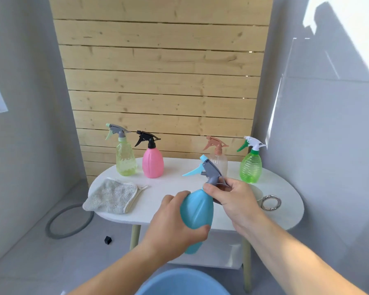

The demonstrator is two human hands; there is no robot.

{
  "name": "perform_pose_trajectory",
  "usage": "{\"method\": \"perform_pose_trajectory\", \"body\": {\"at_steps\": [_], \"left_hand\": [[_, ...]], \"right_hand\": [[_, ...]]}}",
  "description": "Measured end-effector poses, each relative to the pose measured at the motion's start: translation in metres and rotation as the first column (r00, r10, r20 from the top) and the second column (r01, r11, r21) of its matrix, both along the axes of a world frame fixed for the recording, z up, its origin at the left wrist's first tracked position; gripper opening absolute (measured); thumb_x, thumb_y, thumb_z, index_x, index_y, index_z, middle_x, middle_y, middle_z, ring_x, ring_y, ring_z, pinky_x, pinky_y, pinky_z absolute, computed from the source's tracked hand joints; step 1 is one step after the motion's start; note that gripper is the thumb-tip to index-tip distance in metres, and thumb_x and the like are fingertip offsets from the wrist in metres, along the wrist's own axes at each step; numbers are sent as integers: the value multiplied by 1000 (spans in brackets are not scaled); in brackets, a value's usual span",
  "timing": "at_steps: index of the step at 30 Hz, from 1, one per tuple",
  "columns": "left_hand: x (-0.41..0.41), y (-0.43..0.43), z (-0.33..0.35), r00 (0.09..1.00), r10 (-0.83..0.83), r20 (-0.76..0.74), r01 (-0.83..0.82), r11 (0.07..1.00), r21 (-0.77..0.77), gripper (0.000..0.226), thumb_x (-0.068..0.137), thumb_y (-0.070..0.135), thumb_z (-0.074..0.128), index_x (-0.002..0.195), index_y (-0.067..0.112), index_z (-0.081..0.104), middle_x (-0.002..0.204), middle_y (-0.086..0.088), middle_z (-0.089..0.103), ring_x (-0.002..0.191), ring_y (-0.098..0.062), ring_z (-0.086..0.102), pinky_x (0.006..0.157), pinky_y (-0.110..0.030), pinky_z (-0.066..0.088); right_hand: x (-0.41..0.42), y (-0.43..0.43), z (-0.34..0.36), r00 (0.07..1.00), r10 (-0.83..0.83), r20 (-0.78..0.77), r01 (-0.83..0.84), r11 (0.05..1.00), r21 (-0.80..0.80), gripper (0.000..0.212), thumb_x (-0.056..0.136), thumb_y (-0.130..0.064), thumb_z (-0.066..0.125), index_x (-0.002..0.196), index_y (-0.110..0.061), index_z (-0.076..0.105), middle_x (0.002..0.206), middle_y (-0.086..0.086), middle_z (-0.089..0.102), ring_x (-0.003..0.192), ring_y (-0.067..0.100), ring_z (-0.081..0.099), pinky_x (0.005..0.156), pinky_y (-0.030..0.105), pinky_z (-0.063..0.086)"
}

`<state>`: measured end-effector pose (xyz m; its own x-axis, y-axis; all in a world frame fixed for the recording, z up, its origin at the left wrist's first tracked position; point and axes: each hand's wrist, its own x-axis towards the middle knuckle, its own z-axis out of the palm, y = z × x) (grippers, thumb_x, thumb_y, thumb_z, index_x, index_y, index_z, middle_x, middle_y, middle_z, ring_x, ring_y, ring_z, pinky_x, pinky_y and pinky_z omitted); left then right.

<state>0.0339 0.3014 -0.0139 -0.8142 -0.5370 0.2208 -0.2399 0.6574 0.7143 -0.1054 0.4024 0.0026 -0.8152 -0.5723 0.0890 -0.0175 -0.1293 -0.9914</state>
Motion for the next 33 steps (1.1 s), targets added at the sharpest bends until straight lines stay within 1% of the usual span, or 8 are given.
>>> {"method": "perform_pose_trajectory", "body": {"at_steps": [3, 5, 8, 12, 17, 23, 29, 33], "left_hand": [[13, -3, 1, 988, -147, 41, 124, 928, 351, 87, 63, 51, 76, 143, 40, 46, 122, 11, 61, 105, -5, 65, 96, -28, 55], [21, -13, 0, 958, -286, -28, 219, 666, 713, 83, 63, 48, 73, 143, 36, 51, 125, -2, 68, 104, -18, 71, 93, -37, 57], [28, -23, -4, 915, -383, -127, 283, 385, 878, 79, 69, 50, 77, 138, 16, 57, 122, -19, 66, 104, -30, 66, 86, -40, 54], [23, -23, -9, 935, -348, -62, 225, 450, 864, 112, 48, 55, 98, 137, 12, 44, 120, -14, 69, 102, -31, 71, 81, -42, 57], [19, -33, -10, 943, -312, -116, 207, 278, 938, 60, 80, 48, 64, 127, 12, 70, 114, -20, 67, 97, -37, 64, 96, -57, 49], [16, -32, -22, 932, -354, -75, 198, 326, 924, 95, 57, 72, 85, 135, 23, 64, 132, -15, 68, 110, -30, 69, 90, -46, 58], [14, -36, -22, 950, -306, -53, 137, 257, 957, 58, 82, 56, 60, 121, 16, 74, 107, -14, 74, 86, -32, 72, 76, -44, 59], [14, -34, -24, 928, -365, -72, 203, 336, 920, 98, 55, 69, 89, 137, 23, 60, 128, -13, 69, 108, -31, 71, 85, -49, 60]], "right_hand": [[6, 14, -4, 990, 123, 73, -120, 992, -40, 12, 85, -3, 72, 97, -3, 70, 87, 9, 70, 81, 19, 67, 80, 32, 57], [8, 21, -6, 965, 222, 137, -216, 975, -57, 17, 88, -6, 69, 103, 0, 68, 91, 12, 70, 82, 21, 67, 76, 30, 56], [9, 23, -9, 949, 270, 163, -267, 963, -38, 26, 89, -12, 68, 112, 2, 65, 99, 14, 70, 88, 25, 68, 80, 34, 56], [8, 19, -10, 949, 255, 187, -248, 967, -58, 19, 89, -13, 68, 107, -5, 67, 95, 11, 68, 83, 24, 66, 75, 33, 55], [-1, 16, -9, 923, 289, 255, -261, 956, -136, 15, 90, -10, 63, 105, -8, 67, 96, 9, 71, 83, 23, 67, 71, 31, 55], [0, 7, -18, 934, 253, 253, -237, 967, -94, 23, 91, -10, 65, 113, -4, 66, 102, 14, 70, 89, 27, 66, 79, 35, 55], [-2, 2, -22, 931, 241, 275, -230, 971, -71, 25, 90, -10, 65, 115, -3, 66, 101, 12, 71, 87, 26, 66, 73, 34, 55], [-3, 0, -23, 935, 219, 278, -210, 976, -64, 26, 90, -10, 66, 115, -2, 66, 99, 11, 70, 87, 26, 66, 75, 36, 56]]}}
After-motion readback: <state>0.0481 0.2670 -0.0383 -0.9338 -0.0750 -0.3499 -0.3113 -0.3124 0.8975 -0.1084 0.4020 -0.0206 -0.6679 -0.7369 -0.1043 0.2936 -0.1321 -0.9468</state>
